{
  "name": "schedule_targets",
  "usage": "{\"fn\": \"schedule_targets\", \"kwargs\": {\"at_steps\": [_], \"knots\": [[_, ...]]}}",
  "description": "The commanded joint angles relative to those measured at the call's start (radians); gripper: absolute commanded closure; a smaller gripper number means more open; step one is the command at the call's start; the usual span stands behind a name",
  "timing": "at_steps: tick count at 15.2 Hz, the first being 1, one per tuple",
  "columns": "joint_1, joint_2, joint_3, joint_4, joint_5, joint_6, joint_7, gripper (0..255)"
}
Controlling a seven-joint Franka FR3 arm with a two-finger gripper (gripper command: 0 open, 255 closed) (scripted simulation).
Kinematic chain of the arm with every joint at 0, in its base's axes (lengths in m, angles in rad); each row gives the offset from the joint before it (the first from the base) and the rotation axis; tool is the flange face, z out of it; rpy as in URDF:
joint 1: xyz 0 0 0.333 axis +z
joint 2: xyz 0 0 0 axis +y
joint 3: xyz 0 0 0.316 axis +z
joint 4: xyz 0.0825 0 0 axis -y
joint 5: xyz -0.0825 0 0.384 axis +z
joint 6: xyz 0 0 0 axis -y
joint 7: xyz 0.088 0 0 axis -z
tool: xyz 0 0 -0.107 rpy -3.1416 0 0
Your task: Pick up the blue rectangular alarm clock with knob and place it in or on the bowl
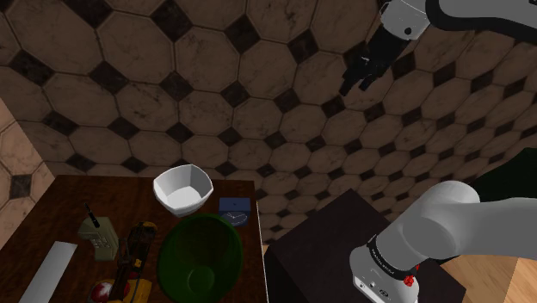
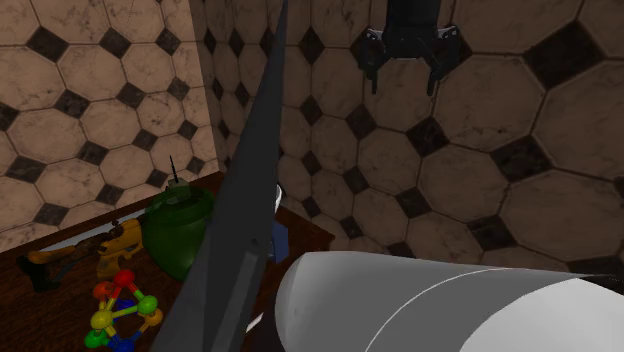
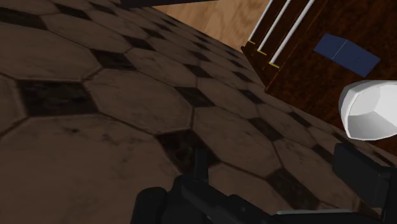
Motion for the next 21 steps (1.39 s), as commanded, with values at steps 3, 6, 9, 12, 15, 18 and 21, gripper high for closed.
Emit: {"fn": "schedule_targets", "kwargs": {"at_steps": [3,6,9,12,15,18,21], "knots": [[0.022,0.027,0.013,-0.032,0.009,0.050,-0.016,0],[0.054,0.074,0.034,-0.075,0.022,0.126,-0.041,0],[0.086,0.127,0.056,-0.112,0.034,0.202,-0.065,0],[0.118,0.188,0.079,-0.142,0.045,0.278,-0.090,0],[0.148,0.255,0.102,-0.165,0.055,0.354,-0.114,0],[0.177,0.328,0.127,-0.182,0.062,0.429,-0.137,0],[0.204,0.406,0.154,-0.192,0.066,0.504,-0.158,0]]}}
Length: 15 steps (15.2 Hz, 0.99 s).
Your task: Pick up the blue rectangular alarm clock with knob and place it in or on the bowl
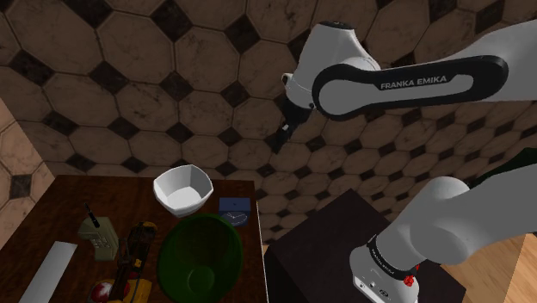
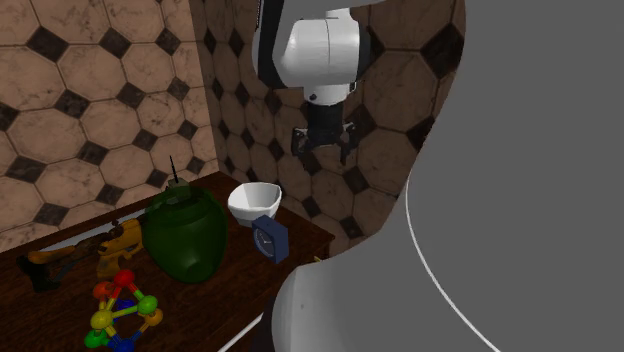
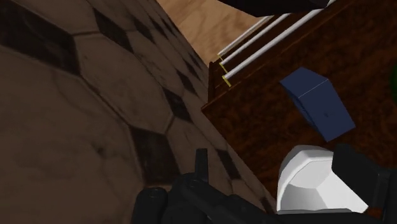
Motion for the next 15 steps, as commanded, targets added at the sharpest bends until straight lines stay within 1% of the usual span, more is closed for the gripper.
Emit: {"fn": "schedule_targets", "kwargs": {"at_steps": [1,5,9,15], "knots": [[0.020,0.053,0.020,-0.008,0.003,0.053,-0.012,0],[0.051,0.167,0.057,-0.009,-0.003,0.148,-0.035,0],[0.079,0.288,0.095,0.000,-0.024,0.238,-0.050,0],[0.120,0.480,0.144,0.033,-0.095,0.360,-0.047,0]]}}
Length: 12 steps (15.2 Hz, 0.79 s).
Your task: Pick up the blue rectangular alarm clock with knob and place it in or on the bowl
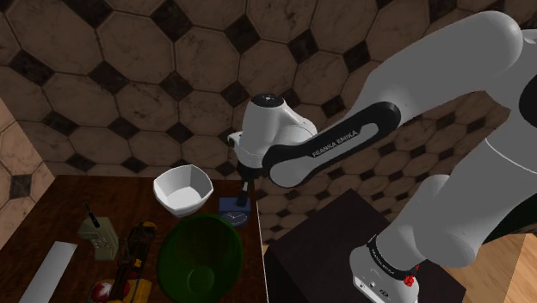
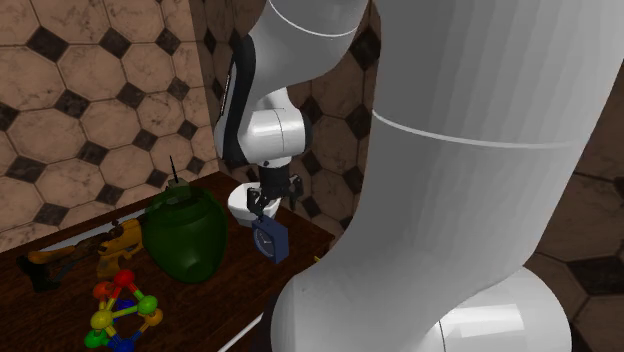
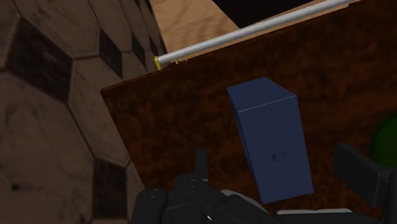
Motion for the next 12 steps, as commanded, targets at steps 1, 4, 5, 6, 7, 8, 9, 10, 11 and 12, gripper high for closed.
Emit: {"fn": "schedule_targets", "kwargs": {"at_steps": [1,4,5,6,7,8,9,10,11,12], "knots": [[0.014,0.071,0.012,0.012,-0.034,0.045,0.003,0],[0.019,0.106,0.008,0.012,-0.057,0.077,0.017,0],[0.020,0.120,0.005,0.012,-0.066,0.090,0.024,0],[0.022,0.134,0.002,0.011,-0.076,0.103,0.031,0],[0.023,0.148,-0.001,0.011,-0.086,0.116,0.038,0],[0.026,0.161,-0.005,0.012,-0.096,0.129,0.045,0],[0.029,0.184,-0.011,0.012,-0.113,0.149,0.057,0],[0.030,0.184,-0.012,0.012,-0.112,0.149,0.057,0],[0.030,0.184,-0.012,0.012,-0.112,0.149,0.057,0],[0.030,0.184,-0.012,0.012,-0.112,0.149,0.057,0]]}}
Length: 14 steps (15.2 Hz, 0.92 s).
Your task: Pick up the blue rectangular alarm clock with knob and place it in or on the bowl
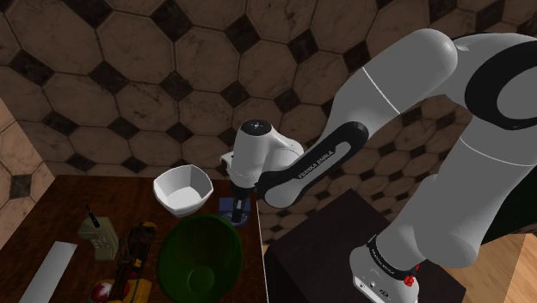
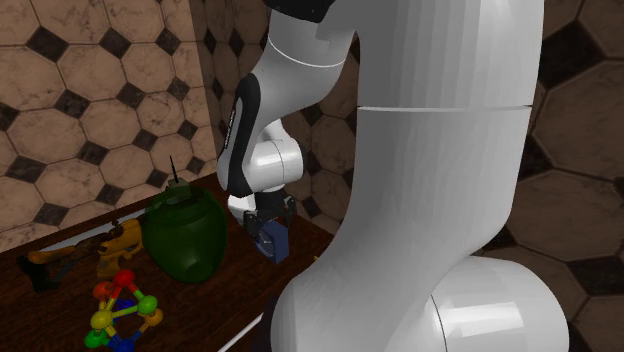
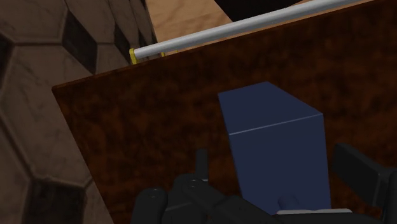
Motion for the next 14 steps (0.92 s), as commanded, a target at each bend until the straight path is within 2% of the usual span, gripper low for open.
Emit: {"fn": "schedule_targets", "kwargs": {"at_steps": [1,5,6,14], "knots": [[0.000,0.001,-0.001,0.000,-0.001,0.002,0.001,0],[0.000,0.001,0.000,0.000,-0.001,0.002,0.001,0],[0.000,0.001,0.000,0.000,-0.001,0.002,0.001,255],[0.000,0.002,-0.001,0.000,-0.002,0.002,0.001,255]]}}
